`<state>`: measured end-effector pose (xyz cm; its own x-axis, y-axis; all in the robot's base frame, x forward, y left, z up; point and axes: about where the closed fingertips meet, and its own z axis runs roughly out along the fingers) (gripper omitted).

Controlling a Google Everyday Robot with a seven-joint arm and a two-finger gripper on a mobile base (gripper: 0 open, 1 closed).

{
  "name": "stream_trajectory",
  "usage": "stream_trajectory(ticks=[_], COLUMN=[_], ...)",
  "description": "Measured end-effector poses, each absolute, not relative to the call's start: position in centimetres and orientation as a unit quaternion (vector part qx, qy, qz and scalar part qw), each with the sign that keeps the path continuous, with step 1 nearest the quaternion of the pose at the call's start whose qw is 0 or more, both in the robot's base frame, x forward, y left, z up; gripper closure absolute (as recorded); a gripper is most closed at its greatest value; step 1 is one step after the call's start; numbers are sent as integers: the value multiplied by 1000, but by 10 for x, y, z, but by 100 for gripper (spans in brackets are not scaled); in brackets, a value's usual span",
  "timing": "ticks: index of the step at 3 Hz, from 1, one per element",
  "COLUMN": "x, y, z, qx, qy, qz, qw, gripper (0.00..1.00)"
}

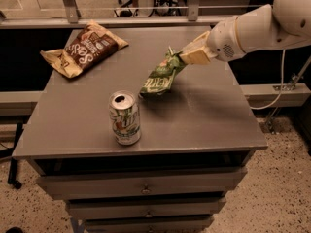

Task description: Move green jalapeno chip bag near 7up can

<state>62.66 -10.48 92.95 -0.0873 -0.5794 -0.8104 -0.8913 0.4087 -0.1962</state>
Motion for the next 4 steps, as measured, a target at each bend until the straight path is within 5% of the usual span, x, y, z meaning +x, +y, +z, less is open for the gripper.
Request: stream_trajectory(ticks=[2,4], x=[581,559], y=[-102,-120], z=[916,901], qx=[-520,-515], qy=[712,726], qz=[198,198], qw=[429,410], gripper=[98,44])
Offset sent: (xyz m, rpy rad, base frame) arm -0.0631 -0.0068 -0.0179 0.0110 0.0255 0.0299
